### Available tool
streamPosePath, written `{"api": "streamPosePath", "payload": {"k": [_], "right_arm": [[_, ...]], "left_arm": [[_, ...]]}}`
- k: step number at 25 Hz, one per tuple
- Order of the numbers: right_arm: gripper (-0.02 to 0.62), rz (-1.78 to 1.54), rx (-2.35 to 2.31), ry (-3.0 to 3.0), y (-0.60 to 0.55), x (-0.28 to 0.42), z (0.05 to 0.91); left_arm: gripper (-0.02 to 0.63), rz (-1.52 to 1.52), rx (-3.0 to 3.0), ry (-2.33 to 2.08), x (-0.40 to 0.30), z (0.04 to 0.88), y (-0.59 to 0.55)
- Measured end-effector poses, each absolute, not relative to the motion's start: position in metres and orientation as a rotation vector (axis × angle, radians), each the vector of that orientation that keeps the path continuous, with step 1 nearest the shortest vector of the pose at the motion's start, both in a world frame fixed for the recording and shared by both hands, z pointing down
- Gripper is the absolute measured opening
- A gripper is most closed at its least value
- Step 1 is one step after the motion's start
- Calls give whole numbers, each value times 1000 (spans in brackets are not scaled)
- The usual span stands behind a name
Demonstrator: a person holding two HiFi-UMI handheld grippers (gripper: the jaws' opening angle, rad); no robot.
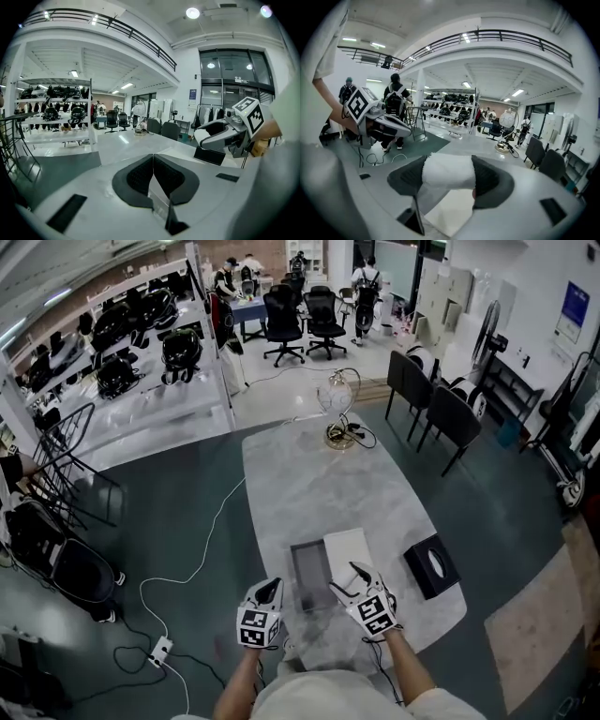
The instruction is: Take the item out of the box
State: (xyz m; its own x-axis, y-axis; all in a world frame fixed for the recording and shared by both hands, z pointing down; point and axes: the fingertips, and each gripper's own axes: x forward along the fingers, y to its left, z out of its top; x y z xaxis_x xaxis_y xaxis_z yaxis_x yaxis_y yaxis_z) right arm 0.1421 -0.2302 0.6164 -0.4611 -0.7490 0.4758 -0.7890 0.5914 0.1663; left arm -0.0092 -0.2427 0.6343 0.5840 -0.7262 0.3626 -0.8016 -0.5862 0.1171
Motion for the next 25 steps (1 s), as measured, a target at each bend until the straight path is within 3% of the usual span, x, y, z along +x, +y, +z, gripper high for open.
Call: {"api": "streamPosePath", "payload": {"k": [25], "right_arm": [[298,162,1738,-2233,-192,265,568]], "left_arm": [[15,361,2660,-1192,40,601,-267]]}}
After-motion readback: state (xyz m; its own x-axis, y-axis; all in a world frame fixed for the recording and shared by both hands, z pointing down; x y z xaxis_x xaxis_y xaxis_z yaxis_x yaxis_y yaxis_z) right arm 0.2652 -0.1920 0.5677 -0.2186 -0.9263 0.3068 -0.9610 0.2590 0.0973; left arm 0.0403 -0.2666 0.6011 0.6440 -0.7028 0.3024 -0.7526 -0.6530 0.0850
